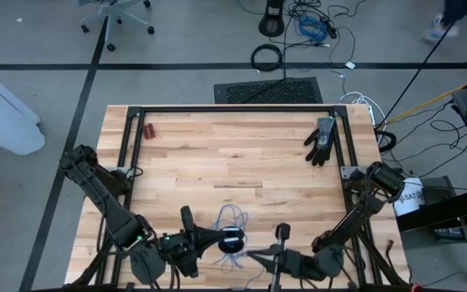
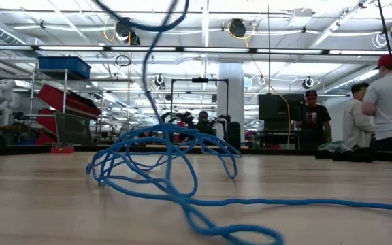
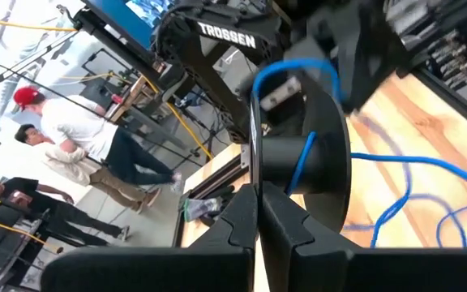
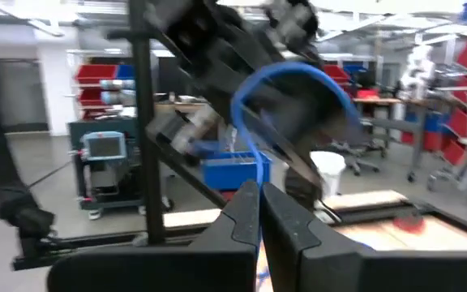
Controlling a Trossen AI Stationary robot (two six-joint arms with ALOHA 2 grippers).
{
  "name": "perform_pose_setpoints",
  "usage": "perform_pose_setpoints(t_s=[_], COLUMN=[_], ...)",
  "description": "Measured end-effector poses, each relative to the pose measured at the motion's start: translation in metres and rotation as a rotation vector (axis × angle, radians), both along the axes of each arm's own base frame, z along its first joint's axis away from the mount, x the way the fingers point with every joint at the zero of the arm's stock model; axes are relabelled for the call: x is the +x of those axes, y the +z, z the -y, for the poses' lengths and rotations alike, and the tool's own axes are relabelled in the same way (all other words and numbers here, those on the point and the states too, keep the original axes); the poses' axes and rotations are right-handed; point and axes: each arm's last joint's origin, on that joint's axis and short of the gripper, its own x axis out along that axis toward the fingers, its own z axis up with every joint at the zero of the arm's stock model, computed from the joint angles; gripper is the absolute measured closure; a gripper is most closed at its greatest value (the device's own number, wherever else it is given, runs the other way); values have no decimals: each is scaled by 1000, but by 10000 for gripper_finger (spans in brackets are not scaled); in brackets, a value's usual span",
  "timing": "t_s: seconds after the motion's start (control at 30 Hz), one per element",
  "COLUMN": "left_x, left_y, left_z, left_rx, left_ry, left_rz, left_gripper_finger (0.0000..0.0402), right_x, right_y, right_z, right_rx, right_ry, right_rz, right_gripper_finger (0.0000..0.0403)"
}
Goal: Coil cords
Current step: Coil the blue wire onto a spool
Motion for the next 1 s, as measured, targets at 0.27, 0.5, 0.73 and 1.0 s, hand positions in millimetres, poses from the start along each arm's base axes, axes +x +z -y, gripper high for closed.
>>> perform_pose_setpoints(t_s=[0.27,0.5,0.73,1.0], left_x=[1,5,9,12], left_y=[1,5,7,10], left_z=[-5,-7,-11,-10], left_rx=[20,-14,-57,-102], left_ry=[92,124,148,143], left_rz=[24,64,90,126], left_gripper_finger=[395,395,395,395], right_x=[26,46,60,73], right_y=[24,20,12,12], right_z=[-9,-6,3,19], right_rx=[-28,-27,5,-16], right_ry=[68,35,-2,-60], right_rz=[-64,-62,-28,-31], right_gripper_finger=[403,403,403,403])
